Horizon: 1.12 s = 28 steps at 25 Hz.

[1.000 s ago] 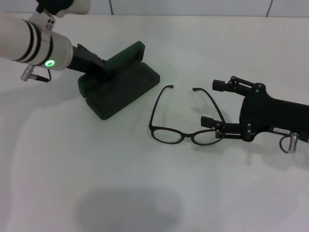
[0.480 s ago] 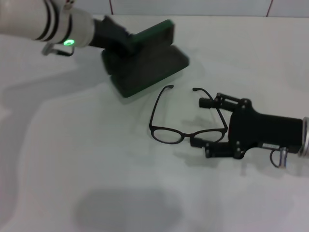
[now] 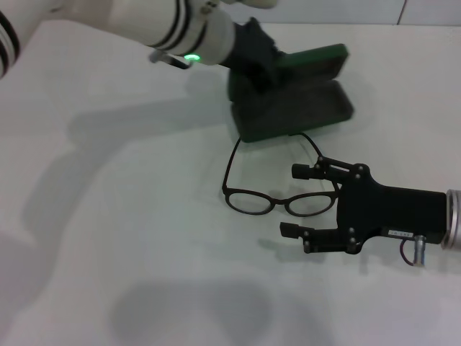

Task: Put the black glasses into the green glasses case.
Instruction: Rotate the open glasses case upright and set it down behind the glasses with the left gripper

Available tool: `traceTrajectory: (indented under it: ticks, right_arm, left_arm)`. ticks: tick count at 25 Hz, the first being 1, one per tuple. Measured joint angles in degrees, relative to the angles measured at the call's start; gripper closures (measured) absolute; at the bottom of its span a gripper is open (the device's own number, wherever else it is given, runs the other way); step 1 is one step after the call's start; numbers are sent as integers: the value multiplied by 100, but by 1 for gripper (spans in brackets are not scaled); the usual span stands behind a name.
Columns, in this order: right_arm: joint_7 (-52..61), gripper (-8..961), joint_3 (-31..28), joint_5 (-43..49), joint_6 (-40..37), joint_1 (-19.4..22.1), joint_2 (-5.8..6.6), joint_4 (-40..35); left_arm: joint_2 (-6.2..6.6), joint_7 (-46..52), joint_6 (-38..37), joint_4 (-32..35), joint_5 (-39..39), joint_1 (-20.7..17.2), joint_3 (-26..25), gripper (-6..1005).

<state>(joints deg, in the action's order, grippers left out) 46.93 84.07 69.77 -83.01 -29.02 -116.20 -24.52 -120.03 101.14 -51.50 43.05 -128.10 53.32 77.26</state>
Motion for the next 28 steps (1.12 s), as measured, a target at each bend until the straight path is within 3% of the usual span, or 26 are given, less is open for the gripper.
traceTrajectory:
  ticks: [12,23,28]
  right_arm:
    - [-82,89,-5,-8,44,28,10,1]
    - [-96,89,6,-8,65,1,0,0]
    - [-97,89,5,-9,66,-9,0,-1]
  left_arm:
    - [-36,-28,451,150,2239,38,1863,803]
    - [-60,-188,1201,121,2944,-79,2967,804]
    - [-67,-512,1326,123,3369,-218,3175,804]
